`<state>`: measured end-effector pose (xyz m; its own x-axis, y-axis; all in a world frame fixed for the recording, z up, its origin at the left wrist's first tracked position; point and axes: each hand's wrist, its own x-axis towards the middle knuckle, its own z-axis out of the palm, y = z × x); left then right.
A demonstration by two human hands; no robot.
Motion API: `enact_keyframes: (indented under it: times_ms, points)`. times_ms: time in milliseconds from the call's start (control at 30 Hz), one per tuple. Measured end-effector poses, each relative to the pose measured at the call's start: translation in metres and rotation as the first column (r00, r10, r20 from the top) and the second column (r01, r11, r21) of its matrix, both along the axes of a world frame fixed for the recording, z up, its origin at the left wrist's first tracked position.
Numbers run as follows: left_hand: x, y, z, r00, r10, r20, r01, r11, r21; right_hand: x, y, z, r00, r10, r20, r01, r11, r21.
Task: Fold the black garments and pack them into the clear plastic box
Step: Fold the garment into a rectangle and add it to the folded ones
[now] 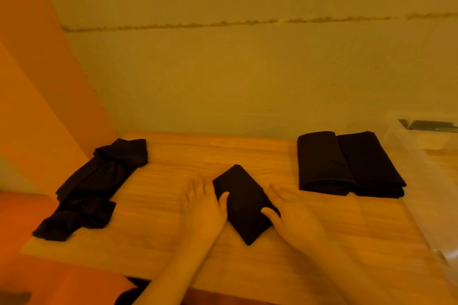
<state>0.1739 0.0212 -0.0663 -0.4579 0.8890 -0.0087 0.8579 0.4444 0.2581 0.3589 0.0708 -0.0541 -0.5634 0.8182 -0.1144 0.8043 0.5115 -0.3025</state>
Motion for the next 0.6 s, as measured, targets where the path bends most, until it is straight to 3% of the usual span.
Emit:
enact_keyframes:
  times_ms: [133,233,300,367,433,533,600]
  points:
    - [0.026,-0.008,-0.009,0.897,0.076,0.436,-0.163,0.972,0.166,0.002,0.001,-0.007,0.987,0.143,-0.071,-0.148,0.987,-0.068]
    - [0.034,0.003,-0.002,0.817,0.050,0.575,-0.227,0.944,0.241,0.003,-0.008,-0.008,0.985,0.079,-0.154,-0.097,0.989,-0.116]
    - [0.040,0.013,0.007,0.737,0.019,0.675,-0.231,0.946,0.226,0.006,-0.016,-0.010,0.992,0.101,-0.074,-0.107,0.991,-0.086]
    - [0.046,0.021,0.014,0.681,-0.023,0.732,-0.188,0.960,0.206,0.008,-0.021,-0.011,0.996,0.084,0.005,-0.084,0.996,-0.044]
    - [0.050,0.026,0.019,0.678,0.013,0.735,-0.209,0.962,0.175,0.010,-0.024,-0.010,0.999,0.026,0.029,-0.026,0.999,0.018]
    - [0.054,0.017,0.019,0.625,0.131,0.769,-0.303,0.949,0.085,0.017,-0.031,-0.011,0.992,-0.124,-0.030,0.122,0.991,-0.058]
    - [0.062,0.010,0.014,0.599,0.099,0.795,-0.267,0.960,0.081,0.018,-0.035,-0.009,0.981,-0.172,-0.094,0.158,0.977,-0.142]
